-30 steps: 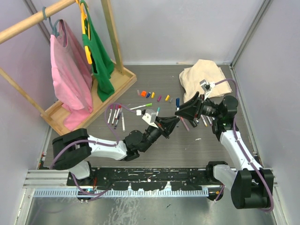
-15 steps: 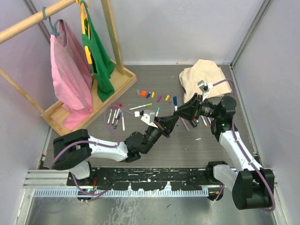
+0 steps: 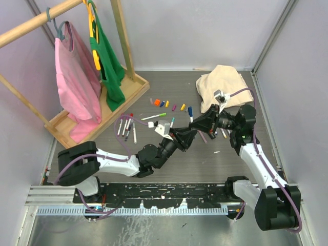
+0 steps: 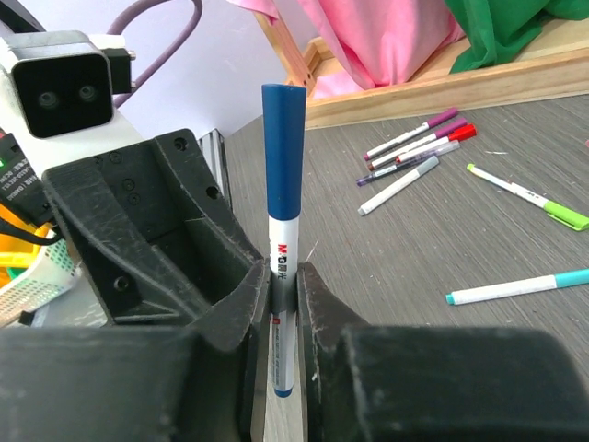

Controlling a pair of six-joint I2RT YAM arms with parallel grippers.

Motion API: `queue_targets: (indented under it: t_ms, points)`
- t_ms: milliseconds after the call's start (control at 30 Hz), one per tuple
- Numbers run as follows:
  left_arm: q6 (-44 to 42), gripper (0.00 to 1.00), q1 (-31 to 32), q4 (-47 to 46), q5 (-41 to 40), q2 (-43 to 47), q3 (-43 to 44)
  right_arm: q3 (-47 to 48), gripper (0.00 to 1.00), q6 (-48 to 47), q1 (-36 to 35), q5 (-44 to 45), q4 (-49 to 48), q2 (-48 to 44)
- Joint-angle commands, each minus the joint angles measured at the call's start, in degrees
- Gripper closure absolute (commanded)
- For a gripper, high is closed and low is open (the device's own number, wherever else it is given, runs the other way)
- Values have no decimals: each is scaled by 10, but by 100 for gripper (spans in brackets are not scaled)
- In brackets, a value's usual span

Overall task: Open the pen caps
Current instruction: Pick up the pen from the center of the board, then open the pen cap from the pen.

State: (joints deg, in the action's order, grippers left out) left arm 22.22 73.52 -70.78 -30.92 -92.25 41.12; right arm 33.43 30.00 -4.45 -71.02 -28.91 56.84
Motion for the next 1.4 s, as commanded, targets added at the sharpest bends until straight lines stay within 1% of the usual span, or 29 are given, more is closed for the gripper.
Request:
queue_targets:
  t_ms: [0, 133, 200, 267, 333, 367, 400, 500, 600, 667, 733, 800, 867, 1100, 1233, 1300, 1367]
  points:
    - [5, 60, 5, -28, 39, 39, -14, 38, 98, -82, -4, 6, 72, -10]
    - [-7, 40, 4, -33, 52, 73, -58, 58, 99, -142, -4, 8, 139, -9]
    - [-17, 34, 1, -28, 51, 96, -78, 64, 99, -163, -4, 6, 163, -9]
    - [-7, 30, -15, 6, 67, 133, -93, 71, 99, -186, -4, -1, 187, -6]
    - [20, 27, -59, 75, 178, 180, -99, 82, 98, -207, -4, -10, 213, 0]
    - [39, 26, -88, 122, 221, 207, -92, 88, 98, -220, -4, -16, 232, 4]
    - [43, 25, -101, 142, 256, 229, -89, 94, 97, -235, -4, -21, 250, 6]
    - [40, 17, -144, 220, 327, 272, -67, 111, 97, -277, -4, -43, 298, 17]
    - [48, 14, -176, 287, 382, 298, -36, 115, 98, -290, -4, -65, 311, 21]
    - [72, 14, -204, 309, 428, 300, -15, 116, 98, -293, -4, -74, 313, 22]
    - [108, 14, -232, 306, 497, 288, 5, 116, 99, -294, -3, -82, 313, 22]
    - [145, 13, -254, 279, 555, 266, 22, 116, 99, -295, -4, -90, 313, 22]
    - [178, 13, -266, 247, 594, 237, 37, 116, 99, -295, -3, -98, 314, 23]
    - [239, 17, -275, 186, 639, 137, 87, 117, 99, -296, -4, -116, 314, 25]
    - [273, 26, -276, 138, 649, 95, 104, 117, 99, -294, -5, -125, 314, 28]
    - [294, 32, -277, 116, 657, 72, 114, 117, 99, -294, -7, -126, 313, 28]
    - [317, 41, -278, 89, 666, 48, 125, 117, 99, -294, -8, -126, 313, 29]
